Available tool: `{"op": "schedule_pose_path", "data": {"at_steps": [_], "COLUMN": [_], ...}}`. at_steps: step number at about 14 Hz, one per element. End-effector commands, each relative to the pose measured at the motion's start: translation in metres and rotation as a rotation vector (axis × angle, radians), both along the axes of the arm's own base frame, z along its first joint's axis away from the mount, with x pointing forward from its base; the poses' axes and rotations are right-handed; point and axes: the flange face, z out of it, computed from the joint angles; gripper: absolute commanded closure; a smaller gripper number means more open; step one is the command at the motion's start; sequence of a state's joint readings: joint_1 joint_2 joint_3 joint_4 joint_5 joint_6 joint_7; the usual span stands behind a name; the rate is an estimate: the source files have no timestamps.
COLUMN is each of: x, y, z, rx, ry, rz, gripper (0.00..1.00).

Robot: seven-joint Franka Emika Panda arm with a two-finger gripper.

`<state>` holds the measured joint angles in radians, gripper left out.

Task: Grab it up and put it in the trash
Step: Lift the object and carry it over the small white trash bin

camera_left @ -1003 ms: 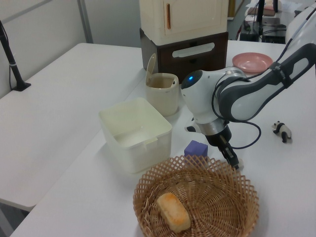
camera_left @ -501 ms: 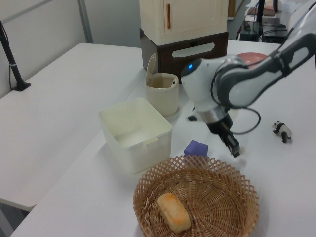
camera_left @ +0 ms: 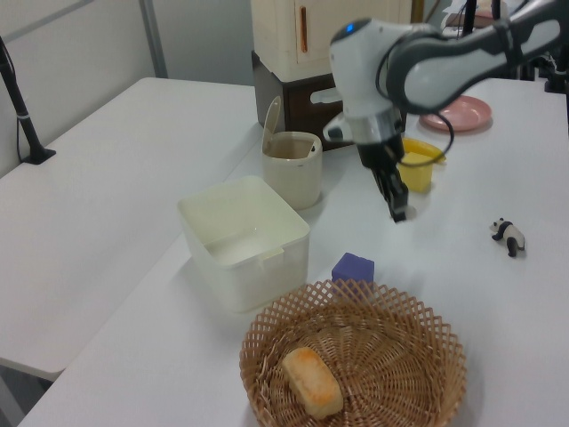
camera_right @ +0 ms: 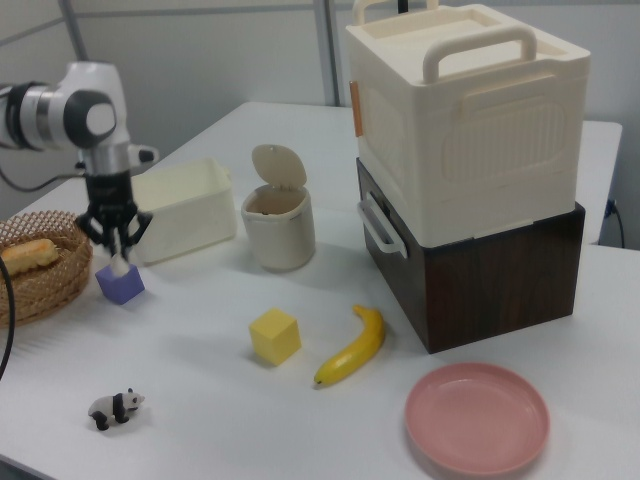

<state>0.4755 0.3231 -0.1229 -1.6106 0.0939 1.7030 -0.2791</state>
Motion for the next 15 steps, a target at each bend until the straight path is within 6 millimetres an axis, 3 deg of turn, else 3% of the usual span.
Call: {"op": "schedule_pose_path", "data": {"at_steps": [1, 4, 9, 12, 15], "x": [0.029, 0.059, 0.099, 0.119, 0.132], "y": [-0.033, -0.065, -0.091, -0.114, -0.123], "z": [0.045, 0.073, 0.099, 0.093, 0.084], "rx": [0.013, 0.051, 0.046, 0.039, 0.034], "ry": [-0.095, -0.264, -0.631, -0.759, -0.855], "rz": [-0.123, -0.252, -0.434, -0.498, -0.546], "gripper": [1.00, 1.00, 1.00, 1.00, 1.00]}}
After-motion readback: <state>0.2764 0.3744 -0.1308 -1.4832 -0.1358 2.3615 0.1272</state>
